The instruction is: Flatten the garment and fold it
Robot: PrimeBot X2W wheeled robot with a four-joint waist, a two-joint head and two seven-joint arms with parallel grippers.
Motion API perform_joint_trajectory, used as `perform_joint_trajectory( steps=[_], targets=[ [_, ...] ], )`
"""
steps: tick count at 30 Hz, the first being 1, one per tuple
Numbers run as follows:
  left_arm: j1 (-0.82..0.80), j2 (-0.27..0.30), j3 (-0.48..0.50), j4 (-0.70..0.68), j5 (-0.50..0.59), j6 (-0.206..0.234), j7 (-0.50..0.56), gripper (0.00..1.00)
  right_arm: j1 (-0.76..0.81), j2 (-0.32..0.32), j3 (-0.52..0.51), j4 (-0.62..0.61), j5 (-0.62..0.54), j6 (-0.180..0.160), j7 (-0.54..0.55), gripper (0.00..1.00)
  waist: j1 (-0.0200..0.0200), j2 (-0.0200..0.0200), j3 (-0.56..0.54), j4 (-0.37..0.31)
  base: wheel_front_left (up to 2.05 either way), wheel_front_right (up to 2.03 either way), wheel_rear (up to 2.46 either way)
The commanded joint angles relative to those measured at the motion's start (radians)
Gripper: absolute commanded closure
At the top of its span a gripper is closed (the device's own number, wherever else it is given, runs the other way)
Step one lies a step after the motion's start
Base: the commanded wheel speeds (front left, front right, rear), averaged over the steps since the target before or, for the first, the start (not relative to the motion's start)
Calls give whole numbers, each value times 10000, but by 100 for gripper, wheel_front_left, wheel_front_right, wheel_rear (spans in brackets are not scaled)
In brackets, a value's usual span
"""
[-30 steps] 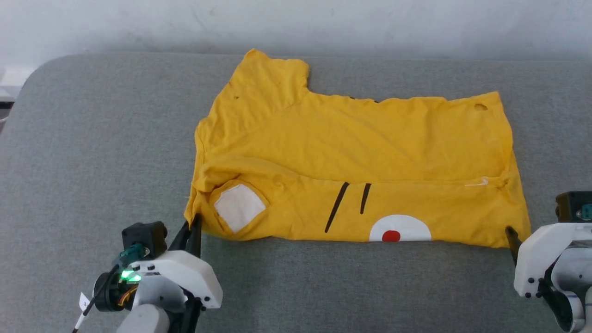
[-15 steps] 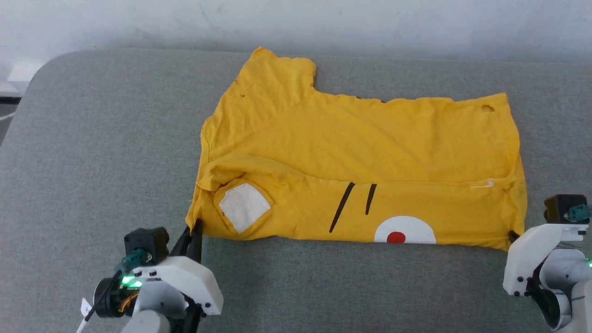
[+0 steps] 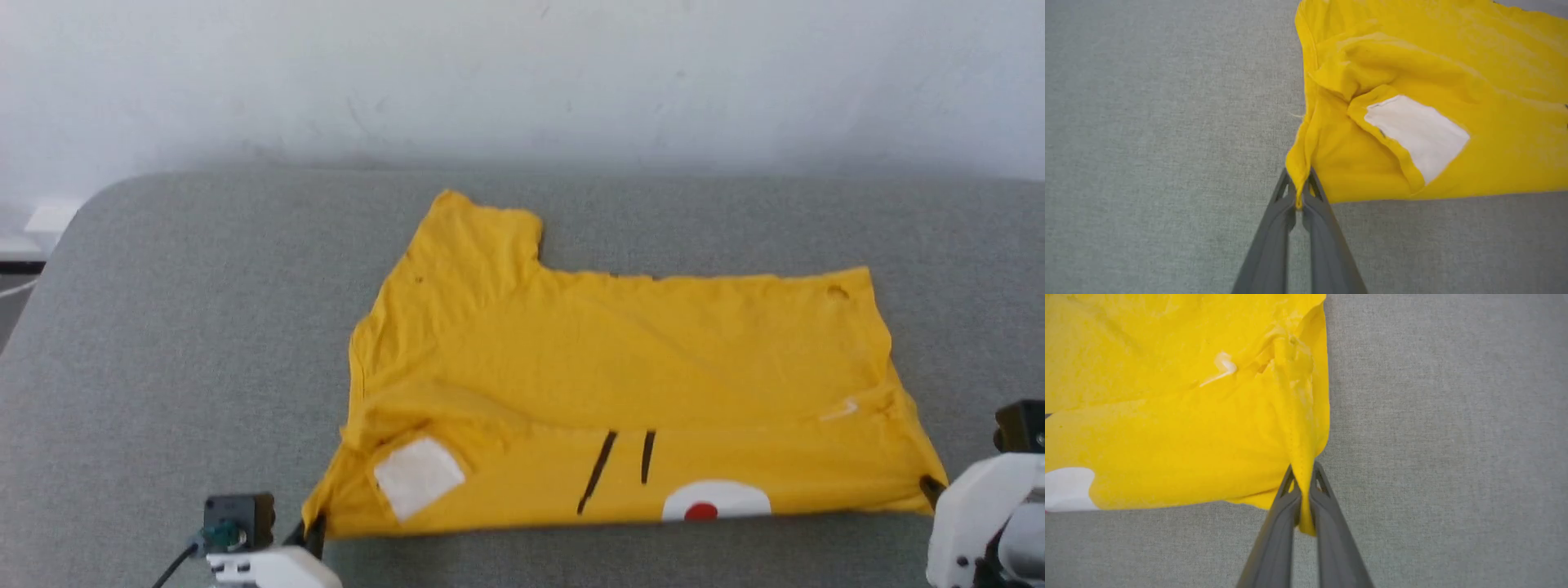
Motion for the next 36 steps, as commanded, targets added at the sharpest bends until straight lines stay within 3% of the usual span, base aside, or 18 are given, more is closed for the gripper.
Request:
perform_joint_trajectory(
  steps=[1,7,11,14,15,16,17,18,27,32,36],
  targets=[
    [339,194,-5,-154,-79,132,199,100,293,-53,-82,-251,51,-23,202,100,1,0,-313,-124,0,0,0],
    [1597,552,-286,-826,-457,269,1280,100,1438,218,-297,-1089,269,-23,1048,100,1,0,-295,-49,0,0,0],
    [1963,665,-522,-654,-518,203,1581,100,2037,74,-500,-851,-537,-23,1128,100,1,0,-212,76,0,0,0],
    [1868,509,-626,-342,-538,116,1481,100,2057,372,-648,-558,-842,-23,850,100,1,0,-193,152,0,0,0],
    [1818,446,-630,-217,-559,79,1401,87,2023,472,-615,-439,-839,-23,774,100,1,0,-193,156,0,0,0],
    [1780,391,-660,-86,-595,21,1376,76,1993,502,-512,-346,-898,-23,664,19,1,0,-204,160,0,0,0],
    [1744,373,-718,34,-613,-57,1394,40,1965,487,-416,-255,-991,-23,528,0,1,0,-223,162,0,0,0],
    [1708,348,-740,122,-634,-112,1373,0,1925,456,-313,-178,-1059,-23,382,0,1,0,-238,163,0,0,0],
    [1012,-8,324,-622,-711,-28,-613,0,887,56,366,-815,-387,-23,-2049,0,1,0,-534,52,0,0,0],
    [100,-101,754,-1218,-288,-563,-2630,0,487,-269,1004,-1635,-373,-23,-4115,0,1,0,-453,-147,0,0,0],
    [-712,-206,797,-1352,131,-903,-3823,0,342,-89,1298,-2040,-476,-23,-5324,0,1,0,-85,-415,0,0,0]
  ],
)
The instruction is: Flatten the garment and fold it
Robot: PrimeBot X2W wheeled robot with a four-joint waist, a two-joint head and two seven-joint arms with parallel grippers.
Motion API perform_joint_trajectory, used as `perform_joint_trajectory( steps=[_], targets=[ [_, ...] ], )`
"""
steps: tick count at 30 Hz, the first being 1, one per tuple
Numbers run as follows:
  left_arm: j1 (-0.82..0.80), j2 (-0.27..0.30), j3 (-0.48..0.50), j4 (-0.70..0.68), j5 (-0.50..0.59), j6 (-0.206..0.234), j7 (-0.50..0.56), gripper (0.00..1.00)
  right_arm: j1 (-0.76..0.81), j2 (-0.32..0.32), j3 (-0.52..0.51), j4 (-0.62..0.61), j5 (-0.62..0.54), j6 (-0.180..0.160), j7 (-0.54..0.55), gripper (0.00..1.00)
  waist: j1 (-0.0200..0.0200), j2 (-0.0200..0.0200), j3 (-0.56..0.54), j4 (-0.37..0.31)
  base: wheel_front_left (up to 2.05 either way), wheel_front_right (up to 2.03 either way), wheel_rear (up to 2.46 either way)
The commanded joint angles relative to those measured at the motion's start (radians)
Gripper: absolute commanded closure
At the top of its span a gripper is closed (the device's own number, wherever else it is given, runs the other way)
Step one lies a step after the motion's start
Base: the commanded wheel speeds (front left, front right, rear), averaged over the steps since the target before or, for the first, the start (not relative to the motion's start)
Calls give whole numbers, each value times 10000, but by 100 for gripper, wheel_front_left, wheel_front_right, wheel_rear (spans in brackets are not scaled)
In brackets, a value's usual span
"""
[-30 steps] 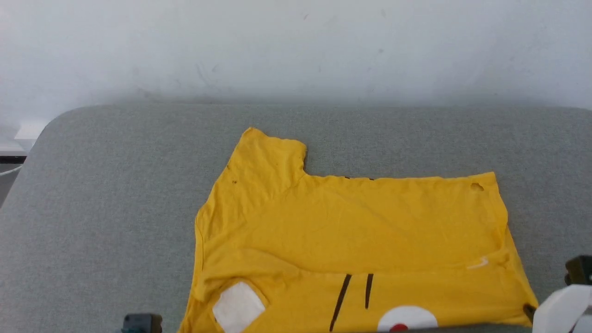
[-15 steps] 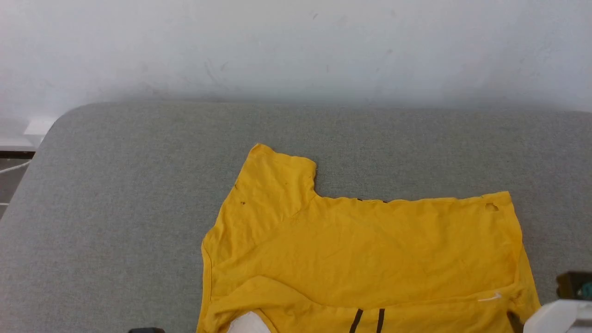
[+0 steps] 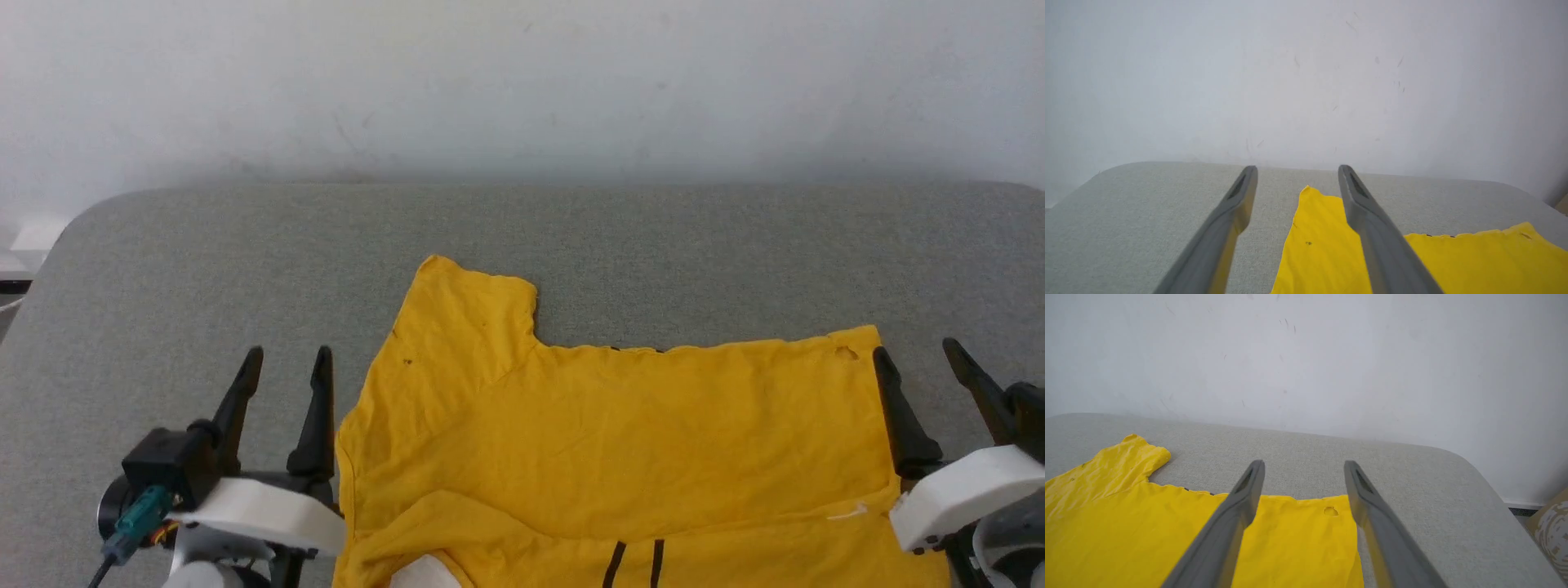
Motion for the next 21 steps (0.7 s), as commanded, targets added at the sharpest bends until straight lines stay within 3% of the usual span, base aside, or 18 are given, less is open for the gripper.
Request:
perform_joint_trajectory(
  steps=[1,8,14,21],
  targets=[
    [-426,-5,-25,68,158,-195,-165,0,-190,125,129,-114,-81,-19,-344,0,0,0,386,-290,0,0,0],
    [-2565,467,-543,1021,447,-873,1235,0,-537,562,588,-236,-360,-19,-1213,0,0,0,1452,-1123,0,0,0],
    [-5012,1288,-1167,2208,424,-2012,4005,0,-953,763,917,-188,-518,-19,-1425,0,0,0,2439,-1988,0,0,0],
    [-7344,1634,-1528,4468,-514,-3041,7296,0,-1338,952,1314,188,-509,-19,-1726,0,0,0,3135,-2783,0,0,0]
  ],
)
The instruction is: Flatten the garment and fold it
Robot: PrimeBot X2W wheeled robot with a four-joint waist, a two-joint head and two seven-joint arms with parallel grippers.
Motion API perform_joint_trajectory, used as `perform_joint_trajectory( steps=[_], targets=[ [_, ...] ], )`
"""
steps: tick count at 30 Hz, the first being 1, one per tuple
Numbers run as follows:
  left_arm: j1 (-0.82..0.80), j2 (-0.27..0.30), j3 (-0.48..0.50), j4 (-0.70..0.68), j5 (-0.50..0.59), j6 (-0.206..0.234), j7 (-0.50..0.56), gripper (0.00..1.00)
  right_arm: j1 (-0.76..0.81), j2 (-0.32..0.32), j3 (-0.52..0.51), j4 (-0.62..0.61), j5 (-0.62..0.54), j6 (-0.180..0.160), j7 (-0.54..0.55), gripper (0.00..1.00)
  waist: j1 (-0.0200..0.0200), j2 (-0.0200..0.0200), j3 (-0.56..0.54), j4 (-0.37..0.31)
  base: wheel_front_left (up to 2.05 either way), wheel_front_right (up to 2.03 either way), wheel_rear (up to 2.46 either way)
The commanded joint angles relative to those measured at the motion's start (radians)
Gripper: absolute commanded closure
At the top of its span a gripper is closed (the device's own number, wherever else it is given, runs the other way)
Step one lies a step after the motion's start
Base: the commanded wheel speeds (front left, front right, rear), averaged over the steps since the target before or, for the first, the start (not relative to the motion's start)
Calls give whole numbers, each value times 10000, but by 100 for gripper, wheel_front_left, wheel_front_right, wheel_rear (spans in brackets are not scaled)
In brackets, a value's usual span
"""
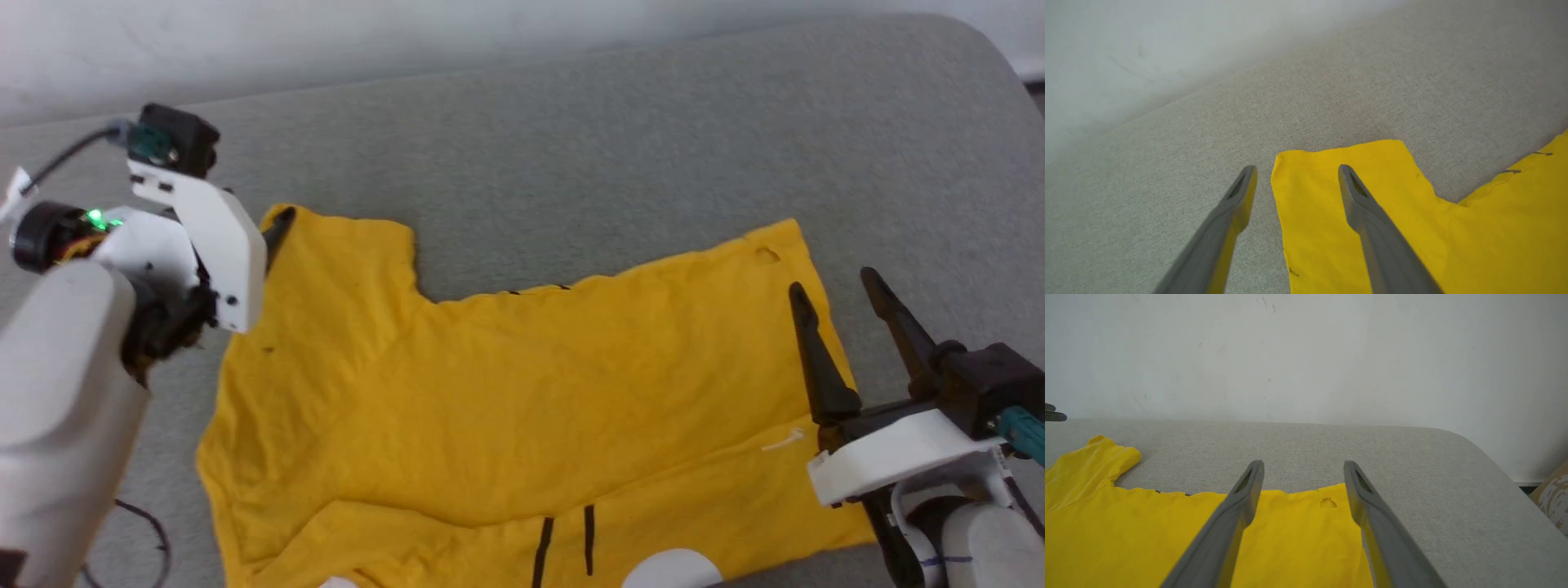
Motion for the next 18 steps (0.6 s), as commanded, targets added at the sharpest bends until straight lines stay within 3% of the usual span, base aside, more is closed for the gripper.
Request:
perform_joint_trajectory(
  steps=[1,8,18],
  targets=[
    [-519,170,-119,456,-243,-215,657,0,-211,63,153,142,0,-19,-131,0,-2,0,883,-958,0,0,0],
    [-1692,720,-402,1813,-652,-402,3015,0,-344,208,259,450,142,-19,-486,0,-2,0,1280,-1385,0,0,0],
    [-1937,959,-426,2577,-782,-283,3662,0,-476,319,196,742,5,-19,-672,0,-2,0,1549,-1556,0,0,0]
  ],
)
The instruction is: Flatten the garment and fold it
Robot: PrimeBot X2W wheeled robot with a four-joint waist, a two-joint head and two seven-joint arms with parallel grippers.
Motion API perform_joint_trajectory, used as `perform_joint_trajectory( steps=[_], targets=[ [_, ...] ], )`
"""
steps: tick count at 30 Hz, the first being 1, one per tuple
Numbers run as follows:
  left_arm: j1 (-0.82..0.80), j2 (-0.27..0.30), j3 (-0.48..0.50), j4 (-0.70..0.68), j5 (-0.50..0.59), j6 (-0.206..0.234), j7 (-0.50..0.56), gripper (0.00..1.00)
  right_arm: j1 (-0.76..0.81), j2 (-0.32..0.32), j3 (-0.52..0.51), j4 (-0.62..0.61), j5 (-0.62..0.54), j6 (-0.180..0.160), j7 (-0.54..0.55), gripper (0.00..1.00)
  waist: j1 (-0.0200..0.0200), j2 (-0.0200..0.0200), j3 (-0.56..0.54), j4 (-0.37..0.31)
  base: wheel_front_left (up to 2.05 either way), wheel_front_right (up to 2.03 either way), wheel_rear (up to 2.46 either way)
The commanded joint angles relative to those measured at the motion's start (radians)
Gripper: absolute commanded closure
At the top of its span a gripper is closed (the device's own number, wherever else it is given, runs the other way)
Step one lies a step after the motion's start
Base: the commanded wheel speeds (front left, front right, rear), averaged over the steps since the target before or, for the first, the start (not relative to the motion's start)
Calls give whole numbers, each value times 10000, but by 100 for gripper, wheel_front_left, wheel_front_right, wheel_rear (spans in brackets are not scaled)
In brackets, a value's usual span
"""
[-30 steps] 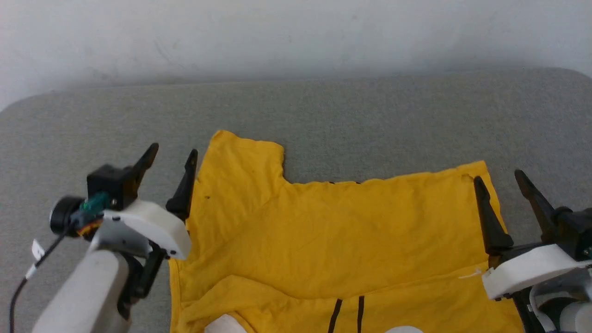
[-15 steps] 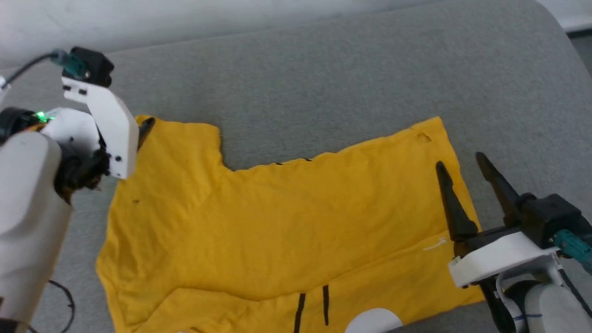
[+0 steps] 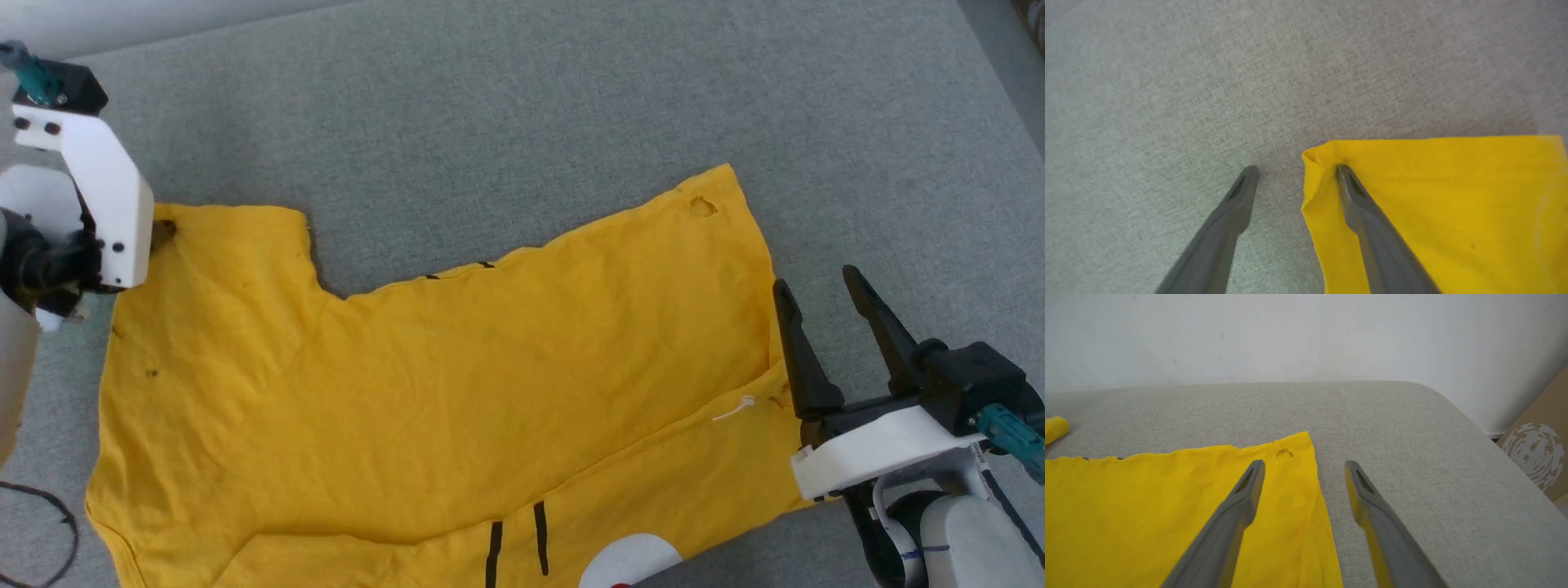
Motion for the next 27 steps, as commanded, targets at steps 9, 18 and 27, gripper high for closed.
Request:
perform_joint_trajectory(
  steps=[9,18,27],
  targets=[
    [385,-225,3,-396,-460,79,-211,100,-277,-1,-243,232,-187,-19,135,0,1,0,-157,289,0,0,0],
    [833,-511,-166,-1894,172,28,-2618,100,-690,-2182,250,184,930,-19,2887,0,1,0,-1019,1495,0,0,0],
    [1934,-783,-573,-4617,562,144,-3941,100,-2835,-4963,1675,705,2842,-19,6474,0,1,0,-891,2883,0,0,0]
  ],
)
